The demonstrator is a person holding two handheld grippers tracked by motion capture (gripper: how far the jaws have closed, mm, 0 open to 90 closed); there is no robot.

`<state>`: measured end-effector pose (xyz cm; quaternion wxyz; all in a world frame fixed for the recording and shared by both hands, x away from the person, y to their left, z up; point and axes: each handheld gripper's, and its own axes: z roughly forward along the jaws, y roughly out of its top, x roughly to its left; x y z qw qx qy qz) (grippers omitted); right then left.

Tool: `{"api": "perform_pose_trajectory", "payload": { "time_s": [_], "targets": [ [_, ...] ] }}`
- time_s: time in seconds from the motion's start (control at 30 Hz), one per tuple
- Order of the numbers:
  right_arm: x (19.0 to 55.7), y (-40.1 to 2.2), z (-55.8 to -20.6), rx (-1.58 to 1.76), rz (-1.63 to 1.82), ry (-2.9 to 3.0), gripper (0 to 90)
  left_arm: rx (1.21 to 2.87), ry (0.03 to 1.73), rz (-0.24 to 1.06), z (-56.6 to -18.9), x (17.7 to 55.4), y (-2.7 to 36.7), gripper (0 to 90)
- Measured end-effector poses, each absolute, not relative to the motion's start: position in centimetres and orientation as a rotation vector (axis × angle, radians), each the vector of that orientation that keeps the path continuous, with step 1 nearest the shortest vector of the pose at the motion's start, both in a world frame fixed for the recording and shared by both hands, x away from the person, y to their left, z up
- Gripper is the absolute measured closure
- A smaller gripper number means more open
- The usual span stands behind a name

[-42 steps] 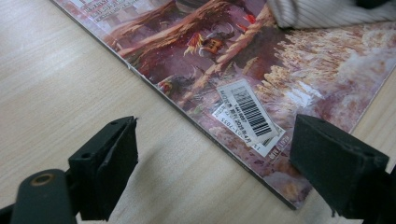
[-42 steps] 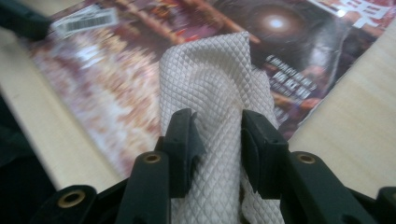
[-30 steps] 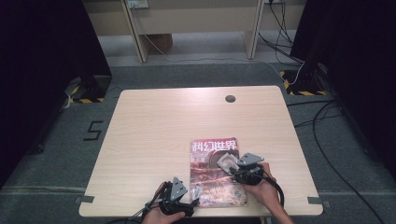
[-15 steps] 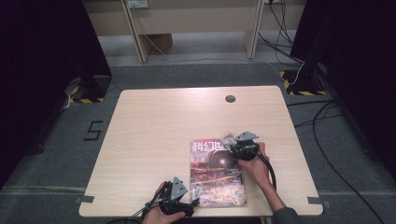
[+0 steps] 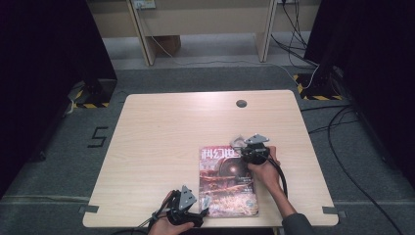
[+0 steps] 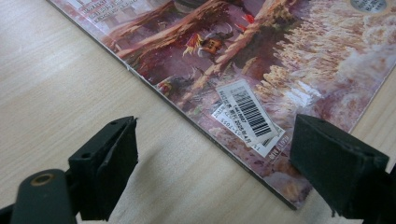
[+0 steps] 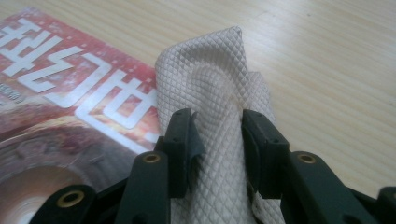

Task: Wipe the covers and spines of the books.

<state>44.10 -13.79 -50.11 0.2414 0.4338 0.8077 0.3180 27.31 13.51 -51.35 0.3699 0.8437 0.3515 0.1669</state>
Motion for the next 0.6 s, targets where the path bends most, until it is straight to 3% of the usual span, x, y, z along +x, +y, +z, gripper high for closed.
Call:
{"api": "perform_pose_trajectory", "payload": {
  "time_s": [0.6],
  "targets": [
    [44.0, -7.3, -50.1, 1.038, 0.916, 2.336, 65.1, 2.171, 0.905, 0.419, -51.3, 27.4, 13.6, 13.6]
  ]
}}
